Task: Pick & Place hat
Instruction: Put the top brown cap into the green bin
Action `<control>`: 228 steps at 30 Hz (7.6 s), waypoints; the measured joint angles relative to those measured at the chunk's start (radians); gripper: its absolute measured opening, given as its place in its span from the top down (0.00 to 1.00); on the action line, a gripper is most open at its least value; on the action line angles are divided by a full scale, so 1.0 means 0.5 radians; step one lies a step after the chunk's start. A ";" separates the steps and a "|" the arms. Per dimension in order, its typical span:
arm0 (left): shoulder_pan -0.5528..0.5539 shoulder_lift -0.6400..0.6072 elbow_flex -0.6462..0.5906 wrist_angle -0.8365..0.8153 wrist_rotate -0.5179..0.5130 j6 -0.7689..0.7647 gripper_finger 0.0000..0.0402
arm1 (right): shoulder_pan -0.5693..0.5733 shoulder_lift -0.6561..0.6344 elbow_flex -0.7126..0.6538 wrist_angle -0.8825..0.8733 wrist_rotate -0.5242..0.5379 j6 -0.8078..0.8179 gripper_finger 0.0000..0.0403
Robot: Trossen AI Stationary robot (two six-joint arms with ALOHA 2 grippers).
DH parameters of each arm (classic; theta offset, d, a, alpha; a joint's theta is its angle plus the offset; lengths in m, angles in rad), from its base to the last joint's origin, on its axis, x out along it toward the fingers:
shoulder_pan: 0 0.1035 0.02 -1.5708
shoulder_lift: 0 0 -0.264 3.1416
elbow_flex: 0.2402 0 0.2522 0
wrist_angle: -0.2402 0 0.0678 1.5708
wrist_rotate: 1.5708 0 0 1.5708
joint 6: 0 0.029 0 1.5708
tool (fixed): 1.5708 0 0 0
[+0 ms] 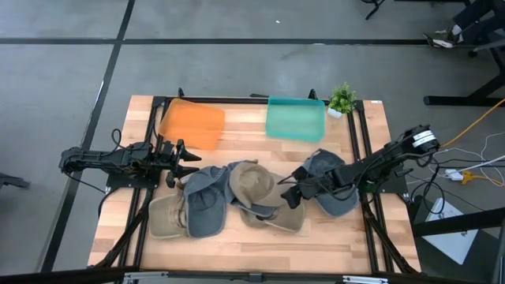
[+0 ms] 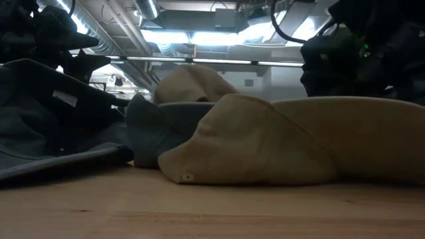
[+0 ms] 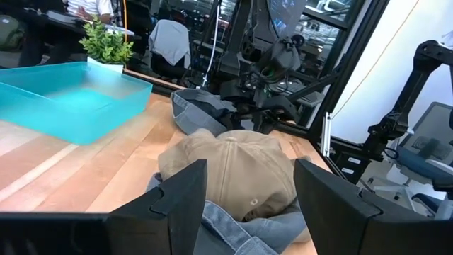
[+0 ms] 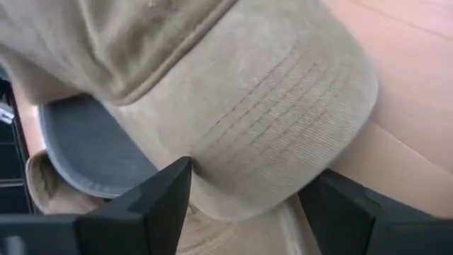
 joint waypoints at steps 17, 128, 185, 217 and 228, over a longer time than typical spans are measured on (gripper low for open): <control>0.000 0.000 0.001 0.000 0.000 0.000 0.48 | -0.161 -0.043 0.019 0.407 0.184 -0.005 0.92; 0.001 1.851 0.885 0.757 -1.090 0.209 0.98 | -0.668 0.128 2.150 -1.638 -0.617 -1.951 0.96; -0.162 1.487 0.885 0.439 -0.343 -0.752 0.99 | -0.825 -0.192 1.921 -1.834 -0.582 -1.917 0.96; 0.029 1.573 0.885 0.403 -0.823 0.141 0.50 | -0.825 -0.179 1.921 -1.788 -0.790 -1.778 0.95; 0.161 1.716 0.884 0.784 -0.574 0.189 0.56 | -0.821 -0.179 1.921 -1.615 -0.978 -1.882 0.95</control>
